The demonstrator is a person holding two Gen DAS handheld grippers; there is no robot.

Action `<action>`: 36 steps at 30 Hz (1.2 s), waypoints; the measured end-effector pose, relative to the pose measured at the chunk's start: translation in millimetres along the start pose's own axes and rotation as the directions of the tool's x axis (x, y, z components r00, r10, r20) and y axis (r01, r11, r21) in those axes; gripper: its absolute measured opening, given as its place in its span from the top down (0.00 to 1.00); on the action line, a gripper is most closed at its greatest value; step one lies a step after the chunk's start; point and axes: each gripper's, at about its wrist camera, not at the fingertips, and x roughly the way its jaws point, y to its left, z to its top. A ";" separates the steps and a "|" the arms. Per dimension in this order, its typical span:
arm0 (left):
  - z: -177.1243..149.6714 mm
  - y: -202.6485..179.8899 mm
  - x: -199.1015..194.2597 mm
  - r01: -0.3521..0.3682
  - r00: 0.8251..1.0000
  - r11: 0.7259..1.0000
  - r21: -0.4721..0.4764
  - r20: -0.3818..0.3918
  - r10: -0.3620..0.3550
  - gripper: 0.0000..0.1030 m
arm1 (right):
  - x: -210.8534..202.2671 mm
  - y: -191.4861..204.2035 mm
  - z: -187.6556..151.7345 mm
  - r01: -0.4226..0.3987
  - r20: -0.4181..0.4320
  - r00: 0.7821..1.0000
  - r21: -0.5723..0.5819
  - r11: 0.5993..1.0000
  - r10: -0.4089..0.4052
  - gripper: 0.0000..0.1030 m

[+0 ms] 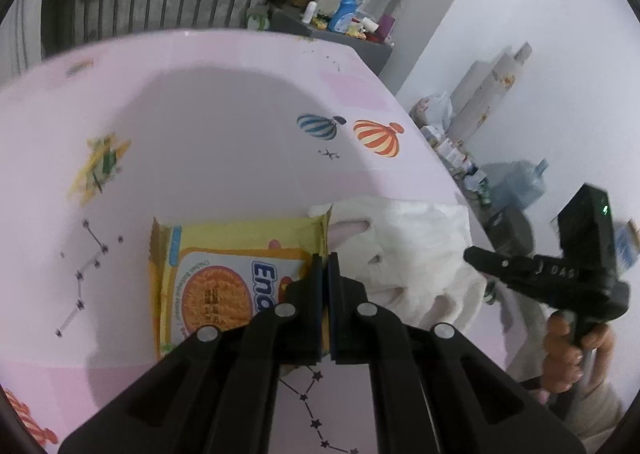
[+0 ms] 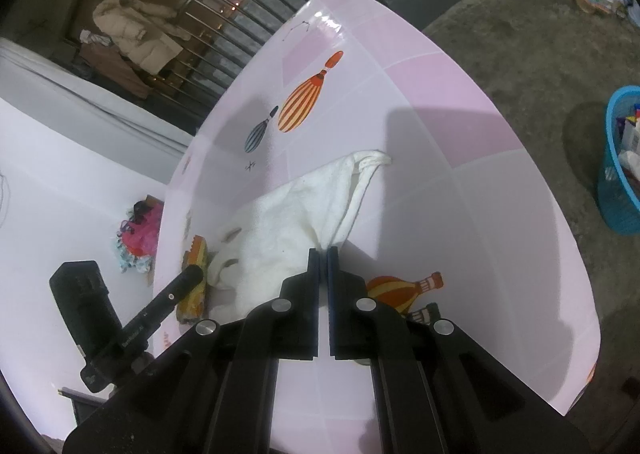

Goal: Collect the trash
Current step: 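Grasp the white plastic bag with the right tool while the left tool holds the packet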

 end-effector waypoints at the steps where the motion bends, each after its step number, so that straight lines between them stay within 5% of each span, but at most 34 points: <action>1: -0.6 -3.6 0.0 -0.024 1.000 0.999 0.024 0.008 0.024 0.98 | 0.1 0.0 0.2 -0.001 -0.001 1.000 0.000 1.000 0.001 0.98; 5: -4.8 -12.8 2.3 -0.110 0.994 0.989 0.100 0.029 0.108 0.98 | 0.3 0.0 0.4 -0.001 -0.001 1.000 -0.002 1.000 0.001 0.98; 15: -4.3 -20.0 4.4 -0.177 0.984 0.972 0.152 0.052 0.171 0.98 | -0.2 -0.9 0.0 0.002 0.000 1.000 -0.004 1.000 -0.002 0.98; 36: -3.6 -30.9 -3.0 -0.232 0.972 0.950 0.208 0.088 0.218 0.98 | 1.0 -0.8 -0.2 0.011 -0.001 1.000 -0.012 1.000 -0.011 0.98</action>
